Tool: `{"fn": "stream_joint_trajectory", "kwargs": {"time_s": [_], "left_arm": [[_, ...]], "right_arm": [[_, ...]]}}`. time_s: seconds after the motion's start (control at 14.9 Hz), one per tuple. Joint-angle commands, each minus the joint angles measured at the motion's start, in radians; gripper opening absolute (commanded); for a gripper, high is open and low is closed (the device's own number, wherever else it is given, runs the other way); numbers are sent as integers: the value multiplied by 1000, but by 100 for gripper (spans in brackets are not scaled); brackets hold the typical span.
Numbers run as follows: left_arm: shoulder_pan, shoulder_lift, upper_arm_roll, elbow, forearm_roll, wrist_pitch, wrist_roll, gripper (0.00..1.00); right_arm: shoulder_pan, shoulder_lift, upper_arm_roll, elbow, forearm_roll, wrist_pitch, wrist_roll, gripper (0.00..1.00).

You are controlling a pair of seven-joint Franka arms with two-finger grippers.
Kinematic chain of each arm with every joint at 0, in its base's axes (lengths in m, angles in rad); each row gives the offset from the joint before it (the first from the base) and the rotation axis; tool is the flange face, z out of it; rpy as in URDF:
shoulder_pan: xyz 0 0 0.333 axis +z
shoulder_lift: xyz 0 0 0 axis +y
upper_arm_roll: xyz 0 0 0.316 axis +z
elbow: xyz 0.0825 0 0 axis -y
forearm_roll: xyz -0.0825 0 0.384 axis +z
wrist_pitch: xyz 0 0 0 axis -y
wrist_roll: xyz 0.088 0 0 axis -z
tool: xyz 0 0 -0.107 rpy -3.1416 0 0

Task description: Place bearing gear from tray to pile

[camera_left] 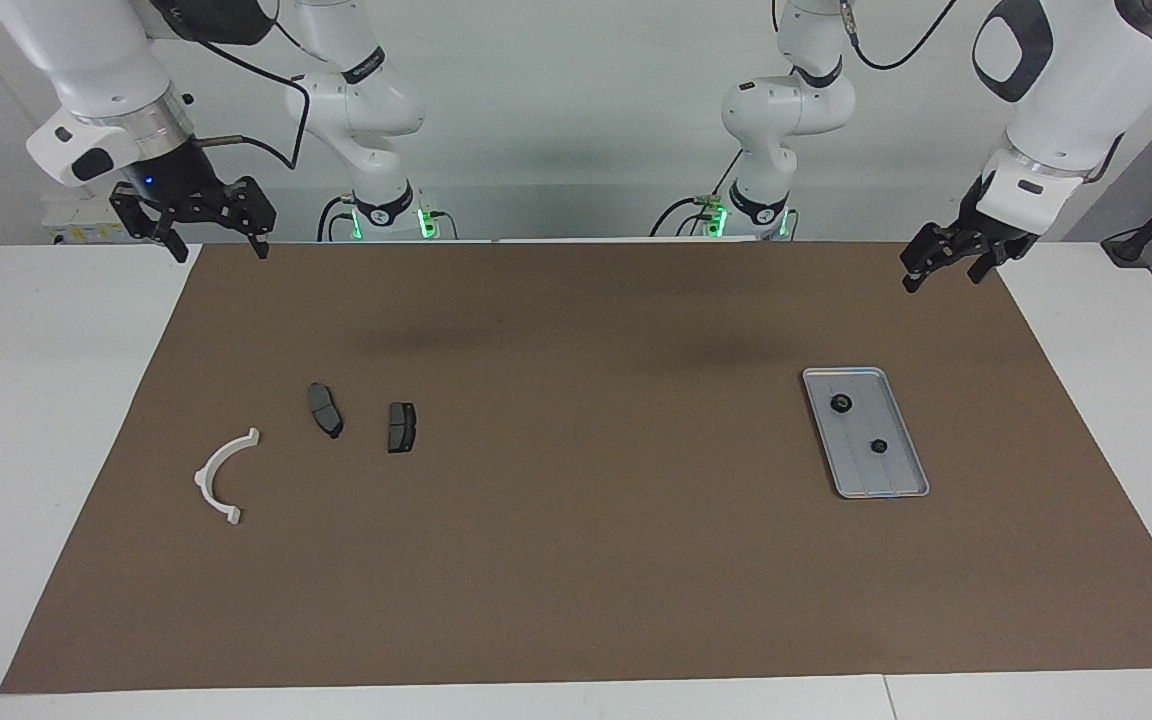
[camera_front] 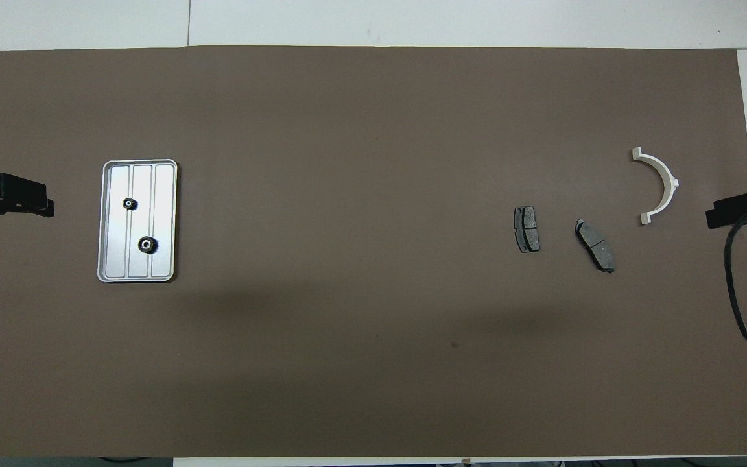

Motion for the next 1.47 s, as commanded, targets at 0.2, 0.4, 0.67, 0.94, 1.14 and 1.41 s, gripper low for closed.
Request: {"fn": "stream_joint_trajectory", "kwargs": {"time_s": [0.2,0.4,0.67,0.94,1.14,1.41], "left_arm": [[16,14,-13,24,12,-15,10,100],[16,17,-10,27,13,-8,4,100],[16,17,-6,25,15,-13,-2,100],[20,8,-3,16,18,-8,1,100],[22,-6,-1,-42,18,57,2,100],[40,-1,-3,-169,18,209,-4,100]], "right_arm": [[-6,-15,0,-13,-8,0,-18,100],[-6,-15,-2,-13,-8,0,-19,100],[-6,-15,-9,-14,-8,2,-25,100],[-6,-15,-11,-14,-8,2,-25,100],[-6,-15,-11,-14,-8,2,-25,100],[-6,-15,-11,-14,-8,2,-25,100]]}}
